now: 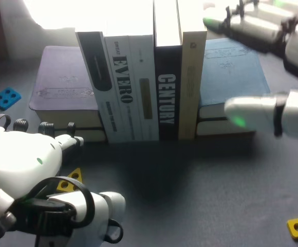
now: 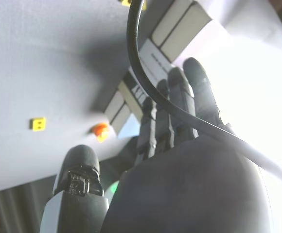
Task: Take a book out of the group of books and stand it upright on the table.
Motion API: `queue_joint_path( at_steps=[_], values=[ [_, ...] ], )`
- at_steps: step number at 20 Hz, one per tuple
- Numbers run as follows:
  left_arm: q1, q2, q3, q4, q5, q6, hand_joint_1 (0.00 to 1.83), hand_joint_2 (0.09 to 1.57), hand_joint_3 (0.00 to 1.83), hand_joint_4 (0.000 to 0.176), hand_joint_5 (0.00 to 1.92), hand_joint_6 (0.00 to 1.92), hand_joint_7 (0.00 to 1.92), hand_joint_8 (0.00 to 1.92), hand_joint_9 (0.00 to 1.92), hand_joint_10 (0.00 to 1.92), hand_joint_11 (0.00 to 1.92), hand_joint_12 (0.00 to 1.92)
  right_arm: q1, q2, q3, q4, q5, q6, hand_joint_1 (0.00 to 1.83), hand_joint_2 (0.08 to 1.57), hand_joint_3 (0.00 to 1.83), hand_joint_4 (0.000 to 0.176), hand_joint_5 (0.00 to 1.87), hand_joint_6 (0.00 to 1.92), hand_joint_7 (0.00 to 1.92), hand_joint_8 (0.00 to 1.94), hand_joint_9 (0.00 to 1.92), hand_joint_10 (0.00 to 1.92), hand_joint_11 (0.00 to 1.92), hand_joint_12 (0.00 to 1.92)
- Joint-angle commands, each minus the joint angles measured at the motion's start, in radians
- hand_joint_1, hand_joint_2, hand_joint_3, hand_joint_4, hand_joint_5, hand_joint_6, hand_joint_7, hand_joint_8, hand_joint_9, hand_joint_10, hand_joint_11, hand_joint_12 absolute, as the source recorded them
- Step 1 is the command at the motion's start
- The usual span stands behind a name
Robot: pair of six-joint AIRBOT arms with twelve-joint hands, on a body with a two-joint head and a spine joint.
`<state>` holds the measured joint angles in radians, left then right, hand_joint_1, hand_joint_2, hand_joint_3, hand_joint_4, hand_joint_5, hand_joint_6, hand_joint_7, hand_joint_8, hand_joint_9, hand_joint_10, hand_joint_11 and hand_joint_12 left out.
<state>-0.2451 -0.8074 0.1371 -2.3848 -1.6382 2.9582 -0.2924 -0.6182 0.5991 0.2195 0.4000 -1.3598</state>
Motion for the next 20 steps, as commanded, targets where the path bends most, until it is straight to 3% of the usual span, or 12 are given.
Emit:
queue_joint_path(
  at_steps=[1,6,9,10,12,13,16,20],
  values=[
    [-0.009,0.002,-0.002,0.085,0.011,0.001,0.00,1.31,0.00,0.032,0.07,0.00,0.10,0.00,0.06,0.00,0.00,0.36,0.016,0.006,-0.003,-0.008,0.171,0.006,0.00,1.19,0.00,0.000,0.01,0.00,0.00,0.00,0.00,0.00,0.00,0.00],
    [-0.009,0.002,0.001,0.085,0.011,0.001,0.00,1.30,0.00,0.033,0.02,0.00,0.06,0.00,0.00,0.00,0.00,0.13,0.011,0.008,-0.002,-0.012,0.248,-0.005,0.00,1.16,0.00,0.000,0.00,0.00,0.00,0.00,0.00,0.00,0.00,0.00],
    [-0.008,0.002,0.000,0.085,0.011,0.001,0.00,1.27,0.00,0.037,0.00,0.00,0.03,0.00,0.00,0.00,0.00,0.06,-0.024,0.011,-0.006,0.017,0.320,-0.070,0.01,1.15,0.00,0.000,0.00,0.00,0.00,0.00,0.00,0.00,0.00,0.00],
    [-0.008,0.002,0.000,0.085,0.011,0.001,0.00,1.28,0.00,0.037,0.00,0.00,0.03,0.01,0.00,0.00,0.00,0.05,-0.022,0.010,-0.011,0.035,0.320,-0.080,0.02,1.15,0.00,0.000,0.00,0.00,0.00,0.00,0.00,0.00,0.00,0.00],
    [-0.008,0.002,0.000,0.085,0.011,0.001,0.00,1.28,0.00,0.029,0.02,0.00,0.06,0.00,0.00,0.00,0.00,0.08,-0.008,-0.002,-0.041,0.194,0.336,-0.212,0.00,1.15,0.00,0.003,0.01,0.01,0.00,0.00,0.00,0.00,0.00,0.00],
    [-0.008,0.002,-0.001,0.085,0.011,0.001,0.00,1.29,0.00,0.027,0.05,0.01,0.06,0.00,0.00,0.00,0.00,0.04,-0.003,-0.015,-0.051,0.255,0.364,-0.257,0.00,1.14,0.00,0.011,0.00,0.00,0.00,0.00,0.00,0.00,0.00,0.00],
    [-0.008,0.002,0.000,0.085,0.011,0.001,0.00,1.30,0.00,0.036,0.08,0.02,0.07,0.00,0.02,0.01,0.00,0.00,-0.025,-0.075,-0.057,0.350,0.512,-0.307,0.00,1.16,0.00,0.002,0.00,0.00,0.00,0.00,0.00,0.00,0.00,0.00],
    [-0.006,0.002,-0.001,0.085,0.011,0.001,0.00,1.31,0.00,0.037,0.10,0.02,0.07,0.00,0.02,0.00,0.00,0.00,-0.053,-0.144,-0.046,0.382,0.692,-0.334,0.01,1.18,0.00,0.000,0.03,0.01,0.00,0.00,0.00,0.00,0.00,0.00]
  ],
)
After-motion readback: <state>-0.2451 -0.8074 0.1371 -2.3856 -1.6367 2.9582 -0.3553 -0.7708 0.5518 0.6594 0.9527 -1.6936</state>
